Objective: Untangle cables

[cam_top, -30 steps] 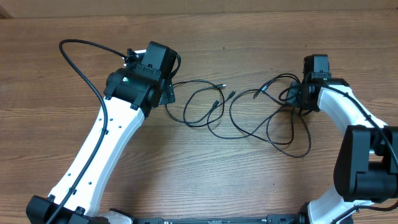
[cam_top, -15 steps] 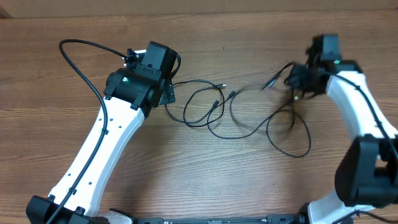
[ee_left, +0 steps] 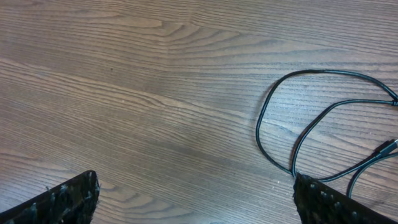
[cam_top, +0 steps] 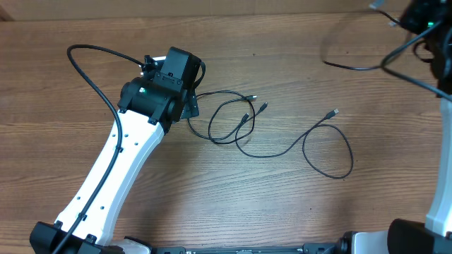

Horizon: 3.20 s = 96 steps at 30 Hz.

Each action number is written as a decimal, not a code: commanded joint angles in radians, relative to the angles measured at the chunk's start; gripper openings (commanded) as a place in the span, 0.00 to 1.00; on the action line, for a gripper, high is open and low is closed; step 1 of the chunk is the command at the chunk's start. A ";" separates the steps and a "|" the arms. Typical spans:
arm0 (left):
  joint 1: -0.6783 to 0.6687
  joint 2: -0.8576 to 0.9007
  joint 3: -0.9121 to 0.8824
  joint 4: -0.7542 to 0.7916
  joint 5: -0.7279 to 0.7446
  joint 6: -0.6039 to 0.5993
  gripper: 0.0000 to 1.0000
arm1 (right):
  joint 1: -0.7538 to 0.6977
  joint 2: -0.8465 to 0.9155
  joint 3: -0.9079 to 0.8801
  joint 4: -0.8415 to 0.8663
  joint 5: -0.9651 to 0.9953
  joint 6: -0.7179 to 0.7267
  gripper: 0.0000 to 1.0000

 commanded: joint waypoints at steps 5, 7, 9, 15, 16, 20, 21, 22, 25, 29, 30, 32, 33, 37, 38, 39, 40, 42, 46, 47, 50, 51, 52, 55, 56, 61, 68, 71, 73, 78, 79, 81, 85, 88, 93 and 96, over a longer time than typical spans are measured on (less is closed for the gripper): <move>0.005 -0.024 -0.005 0.003 -0.020 0.019 1.00 | -0.246 0.001 0.007 -0.003 0.060 0.005 0.04; 0.005 -0.024 -0.005 0.004 -0.020 0.019 1.00 | -0.326 0.007 0.007 0.000 0.029 0.004 0.04; 0.005 -0.024 -0.005 0.004 -0.020 0.019 1.00 | -0.417 0.031 0.006 -0.001 -0.010 0.004 0.04; 0.005 -0.024 -0.005 0.003 -0.020 0.019 1.00 | -0.515 0.167 0.006 0.018 -0.102 0.004 0.04; 0.005 -0.024 -0.005 0.003 -0.020 0.019 0.99 | -0.521 0.203 0.006 0.023 -0.114 0.004 0.04; 0.005 -0.024 -0.005 0.004 -0.020 0.019 0.99 | -0.525 0.293 0.006 0.046 -0.117 0.000 0.04; 0.005 -0.024 -0.005 0.004 -0.020 0.019 1.00 | -0.526 0.326 0.006 0.055 -0.117 0.000 0.04; 0.005 -0.024 -0.005 0.003 -0.020 0.019 1.00 | -0.528 0.344 0.006 0.060 -0.117 0.000 0.04; 0.004 -0.024 -0.005 0.004 -0.020 0.019 1.00 | -0.542 0.401 0.006 0.069 -0.116 0.000 0.04; 0.005 -0.024 -0.005 0.004 -0.020 0.019 1.00 | -0.582 0.480 0.006 0.061 -0.117 0.001 0.04; 0.005 -0.024 -0.005 0.004 -0.020 0.019 1.00 | -0.588 0.489 0.006 0.060 -0.117 0.000 0.04; 0.005 -0.024 -0.005 0.003 -0.020 0.019 0.99 | -0.616 0.506 0.006 0.048 -0.117 0.001 0.04; 0.003 -0.024 -0.005 0.003 -0.020 0.019 1.00 | -0.635 0.507 0.006 0.046 -0.117 0.001 0.04; 0.005 -0.024 -0.005 0.004 -0.020 0.019 1.00 | -0.684 0.507 0.006 0.026 -0.117 0.033 0.13; 0.005 -0.024 -0.005 0.004 -0.020 0.019 1.00 | -0.696 0.507 0.006 0.012 -0.118 0.061 0.30; 0.004 -0.024 -0.005 0.003 -0.020 0.019 1.00 | -0.700 0.507 0.006 0.006 -0.125 0.064 0.44; 0.005 -0.024 -0.005 0.003 -0.020 0.019 1.00 | -0.706 0.507 0.006 -0.005 -0.150 0.064 0.65; 0.005 -0.024 -0.005 0.003 -0.020 0.019 1.00 | -0.711 0.507 0.006 -0.027 -0.215 0.063 0.97; 0.005 -0.024 -0.005 0.003 -0.020 0.019 1.00 | -0.710 0.507 0.006 -0.095 -0.505 -0.034 1.00; 0.005 -0.024 -0.005 0.003 -0.020 0.019 1.00 | -0.707 0.507 0.006 -0.108 -0.565 -0.064 1.00; 0.005 -0.024 -0.005 0.004 -0.020 0.019 1.00 | -0.682 0.507 0.006 -0.213 -0.778 -0.212 1.00; 0.005 -0.024 -0.005 0.004 -0.020 0.019 1.00 | -0.671 0.507 0.006 -0.245 -0.792 -0.239 1.00; 0.005 -0.024 -0.005 0.004 -0.020 0.019 1.00 | -0.654 0.507 0.006 -0.282 -0.793 -0.273 1.00; 0.004 -0.024 -0.005 0.004 -0.020 0.019 1.00 | -0.582 0.507 0.006 -0.373 -0.793 -0.388 1.00; 0.004 -0.024 -0.005 0.004 -0.020 0.019 1.00 | -0.566 0.507 0.006 -0.388 -0.793 -0.402 1.00; 0.005 -0.024 -0.005 0.004 -0.020 0.019 1.00 | -0.349 0.507 -0.003 -0.493 -0.777 -0.532 1.00; 0.004 -0.024 -0.005 0.004 -0.020 0.019 1.00 | -0.038 0.507 -0.151 -0.486 -0.766 -0.528 1.00; 0.005 -0.024 -0.005 0.004 -0.020 0.019 1.00 | 0.082 0.507 -0.216 -0.465 -0.763 -0.528 1.00; 0.005 -0.024 -0.005 0.004 -0.020 0.019 1.00 | 0.197 0.507 -0.259 -0.451 -0.763 -0.520 1.00; 0.005 -0.024 -0.005 0.004 -0.020 0.019 1.00 | 0.367 0.507 -0.303 -0.384 -0.763 -0.401 1.00; 0.005 -0.024 -0.005 0.003 -0.020 0.019 1.00 | 0.394 0.507 -0.306 -0.366 -0.763 -0.365 1.00; 0.005 -0.024 -0.005 0.003 -0.020 0.019 0.99 | 0.449 0.507 -0.306 -0.333 -0.763 -0.300 1.00; 0.005 -0.024 -0.005 0.003 -0.020 0.019 1.00 | 0.567 0.507 -0.306 -0.256 -0.763 -0.196 1.00; 0.005 -0.024 -0.005 0.004 -0.020 0.019 0.99 | 0.656 0.507 -0.306 -0.174 -0.697 -0.138 1.00; 0.005 -0.024 -0.005 0.004 -0.020 0.019 0.99 | 0.751 0.507 -0.306 -0.093 -0.549 -0.013 1.00; 0.005 -0.024 -0.005 0.004 -0.020 0.019 1.00 | 0.792 0.507 -0.306 -0.064 -0.533 0.006 1.00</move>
